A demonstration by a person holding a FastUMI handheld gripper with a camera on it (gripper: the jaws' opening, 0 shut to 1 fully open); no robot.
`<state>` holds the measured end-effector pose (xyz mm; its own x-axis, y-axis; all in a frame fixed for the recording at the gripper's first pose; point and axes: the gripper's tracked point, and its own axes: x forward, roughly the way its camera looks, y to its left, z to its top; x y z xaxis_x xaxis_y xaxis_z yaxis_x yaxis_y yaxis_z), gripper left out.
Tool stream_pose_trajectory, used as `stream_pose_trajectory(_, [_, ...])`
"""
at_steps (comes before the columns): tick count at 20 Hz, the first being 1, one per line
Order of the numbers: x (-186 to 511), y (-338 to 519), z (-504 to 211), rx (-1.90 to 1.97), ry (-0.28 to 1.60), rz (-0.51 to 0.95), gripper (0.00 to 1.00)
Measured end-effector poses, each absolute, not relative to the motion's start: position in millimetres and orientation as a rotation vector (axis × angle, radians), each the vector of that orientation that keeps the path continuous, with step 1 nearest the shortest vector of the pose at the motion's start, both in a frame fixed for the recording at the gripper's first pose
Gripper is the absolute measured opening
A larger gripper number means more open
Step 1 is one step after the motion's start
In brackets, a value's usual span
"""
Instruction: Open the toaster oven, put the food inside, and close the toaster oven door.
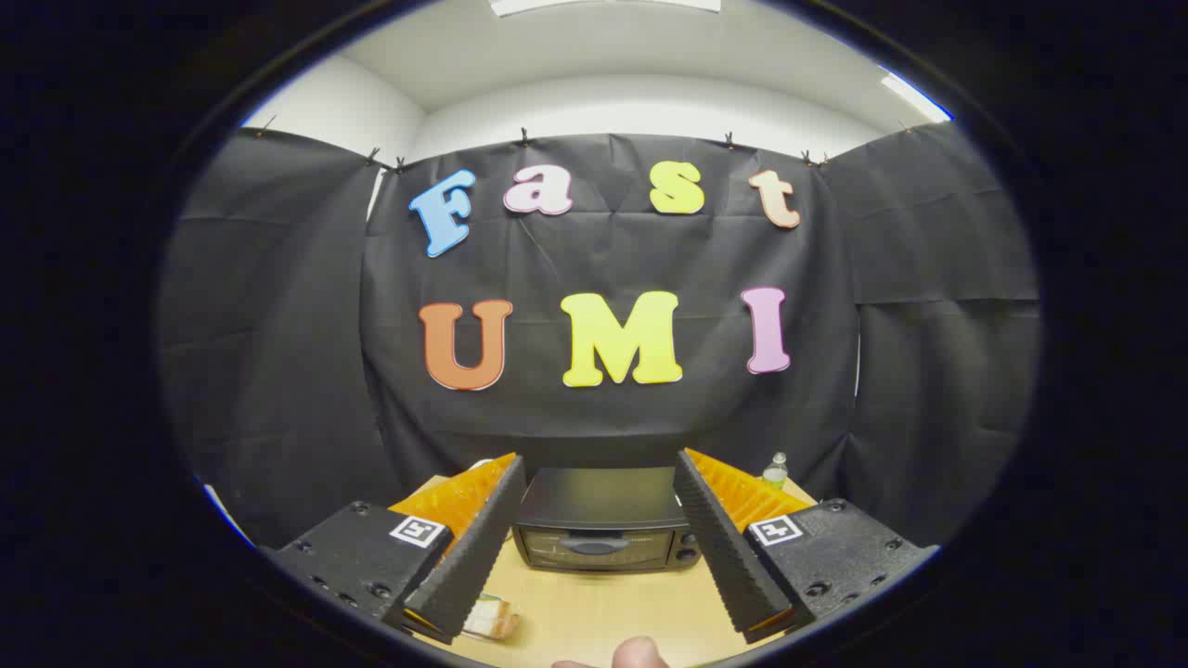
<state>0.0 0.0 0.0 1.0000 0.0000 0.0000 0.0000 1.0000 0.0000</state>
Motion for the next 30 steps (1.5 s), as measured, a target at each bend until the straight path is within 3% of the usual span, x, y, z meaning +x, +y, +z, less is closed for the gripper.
stream_pose_trajectory(20, [-5, -8, -9, 0.02, 0.031, -0.008, 1.0])
stream_pose_trajectory(30, [33, -17, -42, 0.055, 0.116, -0.025, 1.0])
